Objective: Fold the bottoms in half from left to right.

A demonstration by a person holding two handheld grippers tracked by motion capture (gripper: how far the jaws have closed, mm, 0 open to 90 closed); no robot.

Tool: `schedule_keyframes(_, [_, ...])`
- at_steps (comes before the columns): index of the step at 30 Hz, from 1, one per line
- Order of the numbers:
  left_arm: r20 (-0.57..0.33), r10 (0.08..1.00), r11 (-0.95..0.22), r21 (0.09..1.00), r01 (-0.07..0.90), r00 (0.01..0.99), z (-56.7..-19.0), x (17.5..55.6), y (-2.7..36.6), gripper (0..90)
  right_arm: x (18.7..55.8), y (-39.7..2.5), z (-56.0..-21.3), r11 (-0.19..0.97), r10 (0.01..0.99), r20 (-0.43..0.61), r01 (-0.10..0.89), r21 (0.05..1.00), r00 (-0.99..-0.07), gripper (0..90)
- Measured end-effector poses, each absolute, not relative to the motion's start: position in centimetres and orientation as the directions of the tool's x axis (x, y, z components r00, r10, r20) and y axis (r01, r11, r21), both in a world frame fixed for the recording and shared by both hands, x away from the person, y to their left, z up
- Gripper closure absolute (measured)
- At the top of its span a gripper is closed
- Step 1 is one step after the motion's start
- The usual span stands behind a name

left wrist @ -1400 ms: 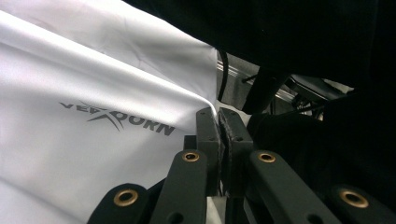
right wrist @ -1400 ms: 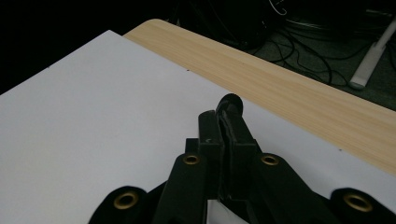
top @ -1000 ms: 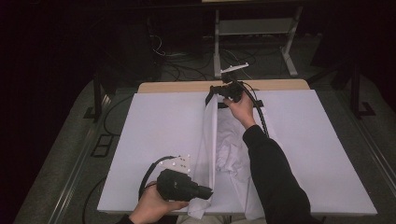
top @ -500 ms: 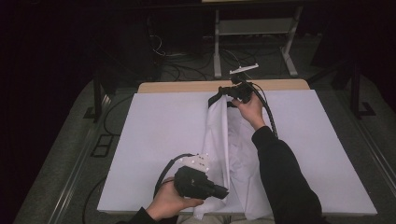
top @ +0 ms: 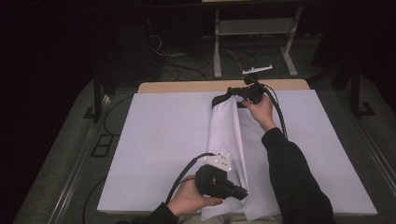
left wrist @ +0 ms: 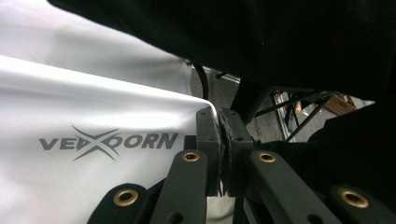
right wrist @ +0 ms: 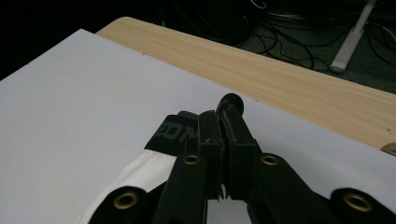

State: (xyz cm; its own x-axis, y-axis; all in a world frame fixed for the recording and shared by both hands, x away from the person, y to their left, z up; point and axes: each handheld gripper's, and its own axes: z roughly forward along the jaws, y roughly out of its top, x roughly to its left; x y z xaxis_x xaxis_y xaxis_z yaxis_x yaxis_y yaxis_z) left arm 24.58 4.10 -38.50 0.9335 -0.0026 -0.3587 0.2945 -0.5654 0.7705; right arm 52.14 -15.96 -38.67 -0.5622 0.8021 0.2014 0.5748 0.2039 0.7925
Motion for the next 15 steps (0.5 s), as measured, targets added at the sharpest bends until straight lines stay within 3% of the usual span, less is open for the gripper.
schedule_keyframes(15, [-0.354, -0.043, -0.564, 0.781, 0.270, 0.934, -38.5, 25.3, 0.3, 86.2, 52.4, -19.5, -38.5, 0.167, 0.812, 0.234, 0.596, 0.785, -0.535, 85.6])
